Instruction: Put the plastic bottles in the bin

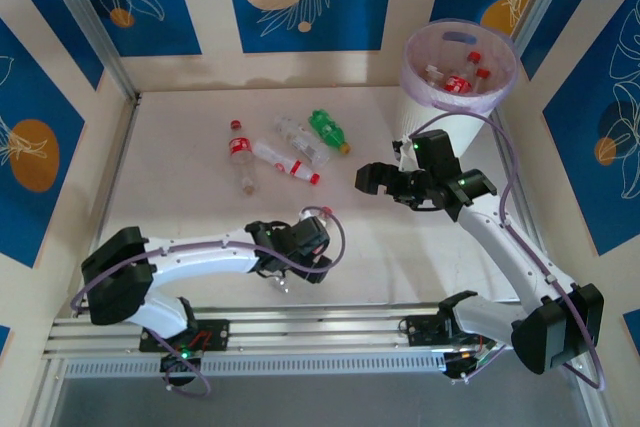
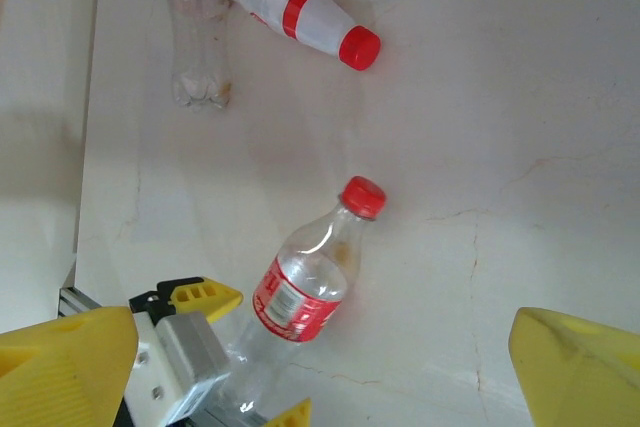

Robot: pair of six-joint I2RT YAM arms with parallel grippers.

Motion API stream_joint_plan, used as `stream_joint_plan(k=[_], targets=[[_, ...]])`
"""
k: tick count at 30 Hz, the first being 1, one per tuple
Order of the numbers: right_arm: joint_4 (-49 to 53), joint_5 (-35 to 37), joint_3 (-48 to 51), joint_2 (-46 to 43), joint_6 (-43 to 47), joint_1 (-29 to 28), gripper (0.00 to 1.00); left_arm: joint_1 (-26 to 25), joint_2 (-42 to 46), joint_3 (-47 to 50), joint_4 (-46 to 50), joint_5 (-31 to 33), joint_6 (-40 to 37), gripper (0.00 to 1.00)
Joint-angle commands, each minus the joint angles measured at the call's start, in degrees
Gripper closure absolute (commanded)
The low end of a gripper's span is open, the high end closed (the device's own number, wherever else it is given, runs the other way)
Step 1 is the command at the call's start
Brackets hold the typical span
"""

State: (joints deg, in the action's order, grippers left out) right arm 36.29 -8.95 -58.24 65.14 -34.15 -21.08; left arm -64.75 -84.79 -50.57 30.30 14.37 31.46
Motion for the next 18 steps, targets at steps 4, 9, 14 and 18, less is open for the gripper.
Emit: stream_joint_plan(k=[4,9,14,18], targets=[[0.16,-0.28,0.93,0.25,-0.05,0.25,0.04,0.19,-1.42,1.33,6.42,3.43,3.71,0.00],[0.44,-0.91,1.58,-0.27,-0.71,-0.13,0.04,0.22,-1.39,4.59,5.35,0.95,6.84,0.05],[0.88,-2.49,3.14,-0.53,-1.67,-1.00,0.04,0.83,-0.90,6.02,2.37,-0.92,7.03,0.34],[0.44,-4.13,4.91,-1.08,-2.95,-1.11,0.04,2.07,0.06,5.40,0.65,-1.78,6.08,0.48]])
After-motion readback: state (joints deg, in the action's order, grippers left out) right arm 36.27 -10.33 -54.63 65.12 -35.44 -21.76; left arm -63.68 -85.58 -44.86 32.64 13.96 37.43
